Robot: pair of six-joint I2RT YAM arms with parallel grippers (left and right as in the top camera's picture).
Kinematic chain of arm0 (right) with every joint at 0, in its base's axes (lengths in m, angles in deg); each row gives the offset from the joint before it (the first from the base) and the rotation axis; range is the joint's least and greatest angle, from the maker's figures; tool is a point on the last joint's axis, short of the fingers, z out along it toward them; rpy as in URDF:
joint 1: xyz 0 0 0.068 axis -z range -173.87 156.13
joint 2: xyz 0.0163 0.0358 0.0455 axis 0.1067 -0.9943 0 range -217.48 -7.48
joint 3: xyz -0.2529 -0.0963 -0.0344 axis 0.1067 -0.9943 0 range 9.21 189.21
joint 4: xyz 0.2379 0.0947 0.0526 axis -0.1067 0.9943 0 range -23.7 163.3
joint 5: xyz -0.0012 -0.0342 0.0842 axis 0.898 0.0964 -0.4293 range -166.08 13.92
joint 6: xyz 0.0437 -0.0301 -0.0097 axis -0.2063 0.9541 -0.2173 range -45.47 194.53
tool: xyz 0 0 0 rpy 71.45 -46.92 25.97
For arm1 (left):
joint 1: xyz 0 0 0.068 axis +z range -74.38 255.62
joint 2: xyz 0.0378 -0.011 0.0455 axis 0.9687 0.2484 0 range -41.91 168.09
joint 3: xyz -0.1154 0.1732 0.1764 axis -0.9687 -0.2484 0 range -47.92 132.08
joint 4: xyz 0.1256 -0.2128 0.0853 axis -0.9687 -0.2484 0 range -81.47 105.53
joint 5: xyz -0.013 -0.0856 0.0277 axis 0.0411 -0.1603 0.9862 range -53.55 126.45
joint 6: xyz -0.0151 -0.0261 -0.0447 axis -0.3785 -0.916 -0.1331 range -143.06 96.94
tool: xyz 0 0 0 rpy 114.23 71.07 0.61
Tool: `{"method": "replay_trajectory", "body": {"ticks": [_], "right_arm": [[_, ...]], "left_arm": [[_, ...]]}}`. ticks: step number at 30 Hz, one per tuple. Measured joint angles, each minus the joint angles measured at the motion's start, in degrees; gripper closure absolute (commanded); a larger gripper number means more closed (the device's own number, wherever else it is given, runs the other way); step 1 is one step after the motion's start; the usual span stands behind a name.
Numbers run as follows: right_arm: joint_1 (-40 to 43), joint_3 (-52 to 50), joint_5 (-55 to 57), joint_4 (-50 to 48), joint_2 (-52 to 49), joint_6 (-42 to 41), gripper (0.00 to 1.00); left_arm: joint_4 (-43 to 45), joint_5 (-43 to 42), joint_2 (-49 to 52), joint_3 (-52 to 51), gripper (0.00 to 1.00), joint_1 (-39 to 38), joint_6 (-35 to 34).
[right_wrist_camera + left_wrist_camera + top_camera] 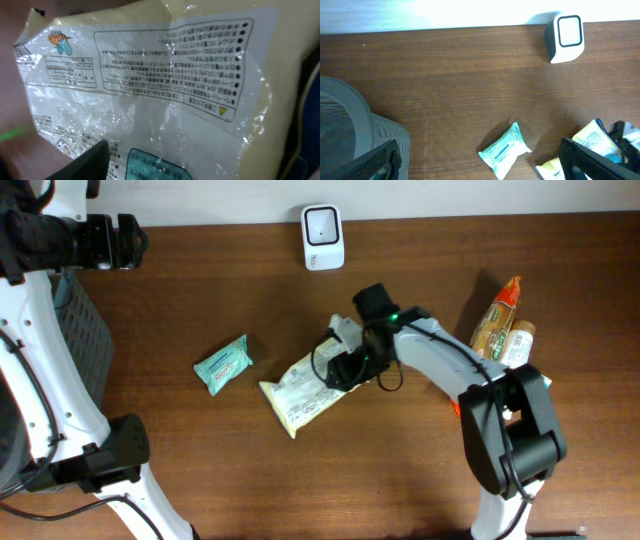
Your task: Scan the item barcode
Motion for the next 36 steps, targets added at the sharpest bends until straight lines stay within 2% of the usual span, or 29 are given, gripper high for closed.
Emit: {"method": "replay_trajectory", "body": {"ticks": [2, 4, 5, 12, 17, 20, 25, 31, 36], "right_arm": [[-1.9, 0.0, 2.7, -0.8, 0.0, -1.2, 0.65], [-3.2, 0.5, 5.5, -1.4, -1.1, -2.7, 0.92], [-3.5, 0.8, 6.6, -1.5, -2.2, -3.6, 0.96], [-3.6, 4.3, 5.6, 1.1, -5.1, -5.6, 0.96], [1.7, 7.1, -11.2, 2.1, -4.4, -5.2, 0.96], [7.0, 7.4, -20.6, 3.0, -0.1, -6.0, 0.96], [8.9, 8.0, -27.1, 4.2, 3.3, -7.6, 0.96], [11.7, 8.0, -31.6, -2.7, 6.2, -9.1, 0.96], [18.8, 8.3, -32.6, -9.9, 20.2, -10.3, 0.96]], "left_arm": [[0.0, 0.0, 0.0, 0.0, 0.01, 0.0, 0.0], [0.0, 0.0, 0.0, 0.0, 0.01, 0.0, 0.0], [0.0, 0.0, 0.0, 0.0, 0.01, 0.0, 0.0], [0.0, 0.0, 0.0, 0.0, 0.01, 0.0, 0.0], [0.0, 0.0, 0.0, 0.0, 0.01, 0.0, 0.0], [0.0, 0.0, 0.0, 0.0, 0.01, 0.0, 0.0], [0.0, 0.0, 0.0, 0.0, 0.01, 0.0, 0.0], [0.0, 0.0, 0.0, 0.0, 0.01, 0.0, 0.0], [0.0, 0.0, 0.0, 0.0, 0.01, 0.0, 0.0]]}}
